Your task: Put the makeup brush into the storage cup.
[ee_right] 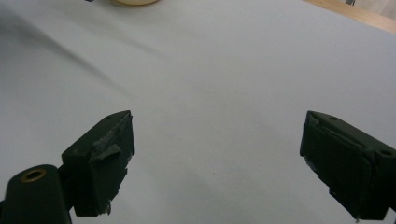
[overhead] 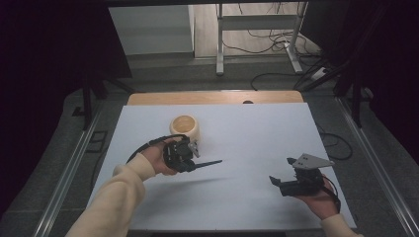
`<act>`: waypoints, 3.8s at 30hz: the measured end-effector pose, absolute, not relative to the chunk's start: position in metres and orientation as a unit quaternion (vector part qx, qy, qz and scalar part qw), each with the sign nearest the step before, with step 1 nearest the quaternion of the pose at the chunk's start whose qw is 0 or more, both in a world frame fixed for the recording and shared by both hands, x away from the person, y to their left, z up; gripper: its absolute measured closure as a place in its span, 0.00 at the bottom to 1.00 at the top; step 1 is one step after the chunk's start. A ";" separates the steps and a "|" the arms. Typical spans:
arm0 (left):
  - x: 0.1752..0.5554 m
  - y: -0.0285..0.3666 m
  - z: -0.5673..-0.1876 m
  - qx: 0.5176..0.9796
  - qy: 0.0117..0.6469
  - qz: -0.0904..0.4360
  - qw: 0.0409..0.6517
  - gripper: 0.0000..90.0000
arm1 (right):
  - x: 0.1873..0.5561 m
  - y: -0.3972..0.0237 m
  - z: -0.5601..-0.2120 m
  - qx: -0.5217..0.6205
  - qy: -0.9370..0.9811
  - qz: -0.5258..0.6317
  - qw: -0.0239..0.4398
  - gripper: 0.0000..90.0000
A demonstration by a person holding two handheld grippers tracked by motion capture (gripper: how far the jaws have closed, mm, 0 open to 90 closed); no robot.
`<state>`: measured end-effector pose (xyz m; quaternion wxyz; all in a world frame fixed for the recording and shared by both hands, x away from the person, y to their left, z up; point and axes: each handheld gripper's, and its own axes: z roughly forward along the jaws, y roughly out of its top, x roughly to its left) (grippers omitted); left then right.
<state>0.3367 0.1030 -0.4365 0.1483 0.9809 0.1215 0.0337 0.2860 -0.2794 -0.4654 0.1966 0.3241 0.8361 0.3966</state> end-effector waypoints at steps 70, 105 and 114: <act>0.343 0.068 -0.433 0.954 0.253 -0.013 0.161 0.88 | 0.296 -0.193 -0.478 0.209 0.888 0.333 0.238 0.12; 0.345 0.058 -0.438 0.953 0.259 -0.045 0.153 0.88 | 0.296 -0.155 -0.484 0.144 0.898 0.295 0.294 0.15; 0.345 0.056 -0.441 0.953 0.257 -0.051 0.151 0.88 | 0.295 -0.142 -0.488 0.110 0.901 0.288 0.305 0.21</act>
